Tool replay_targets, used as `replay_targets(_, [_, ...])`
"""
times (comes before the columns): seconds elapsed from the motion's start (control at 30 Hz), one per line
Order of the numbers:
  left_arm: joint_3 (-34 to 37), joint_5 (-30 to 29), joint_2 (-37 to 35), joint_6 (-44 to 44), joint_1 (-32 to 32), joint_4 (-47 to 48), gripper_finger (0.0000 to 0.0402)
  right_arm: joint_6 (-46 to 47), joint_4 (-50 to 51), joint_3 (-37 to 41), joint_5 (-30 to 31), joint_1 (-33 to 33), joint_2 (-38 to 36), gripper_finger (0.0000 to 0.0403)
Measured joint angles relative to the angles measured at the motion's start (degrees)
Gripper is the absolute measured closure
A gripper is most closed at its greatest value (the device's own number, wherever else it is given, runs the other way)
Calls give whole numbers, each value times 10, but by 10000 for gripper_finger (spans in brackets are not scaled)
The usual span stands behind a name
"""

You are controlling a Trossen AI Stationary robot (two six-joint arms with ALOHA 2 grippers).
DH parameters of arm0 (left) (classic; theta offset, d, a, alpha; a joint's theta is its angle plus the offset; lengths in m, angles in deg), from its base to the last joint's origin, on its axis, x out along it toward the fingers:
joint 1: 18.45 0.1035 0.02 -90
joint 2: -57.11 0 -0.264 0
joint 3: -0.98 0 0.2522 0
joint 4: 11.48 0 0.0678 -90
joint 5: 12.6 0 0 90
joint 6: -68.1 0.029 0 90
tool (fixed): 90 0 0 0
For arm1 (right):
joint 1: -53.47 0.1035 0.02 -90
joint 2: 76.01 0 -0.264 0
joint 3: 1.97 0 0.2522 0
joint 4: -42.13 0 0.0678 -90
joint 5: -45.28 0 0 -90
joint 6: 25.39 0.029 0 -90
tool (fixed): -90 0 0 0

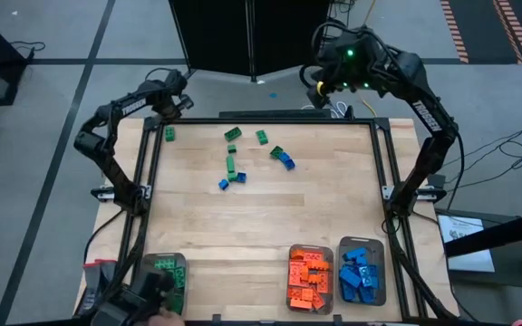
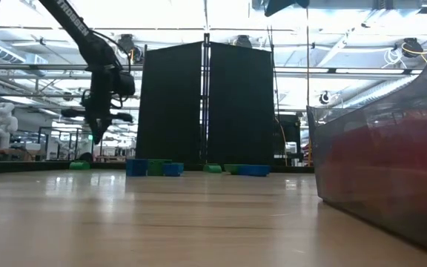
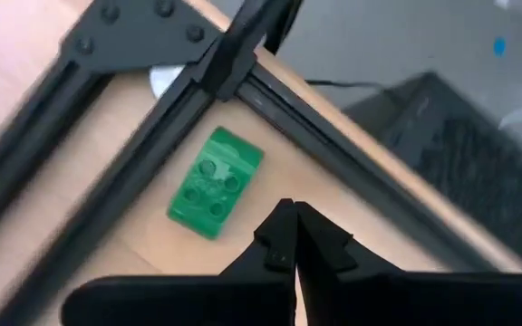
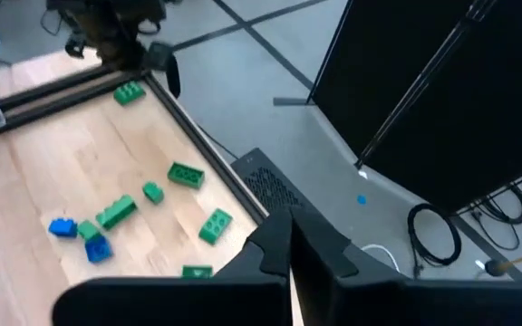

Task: Sort blocks
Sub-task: Move the green game piece to the center

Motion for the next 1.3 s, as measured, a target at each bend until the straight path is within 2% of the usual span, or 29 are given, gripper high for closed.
replay_targets(0.47, [0,-172,0,-376,-66,-4,402,-32,44,0,-1,0,-1,403])
replay_targets(0.53, [0,-189,0,-398,-75,-12,402,-40,52,1,-1,0,-3,403])
replay_targets(0.8, [-2,-248,-5,-287,-112,-107,401,-84,58,1,-1,-4,-24,403])
replay_targets(1.07, [-51,-298,-5,-217,-123,-135,402,-93,70,1,-3,-28,-30,403])
replay_targets(1.13, [-55,-299,-5,-186,-118,-203,402,-93,74,1,-3,-29,-31,403])
replay_targets(1.23, [-56,-262,-5,-92,-109,-343,402,-93,87,1,-4,-29,-33,403])
replay_targets(1.3, [-57,-258,-5,-31,-102,-401,402,-88,100,1,-4,-29,-35,403])
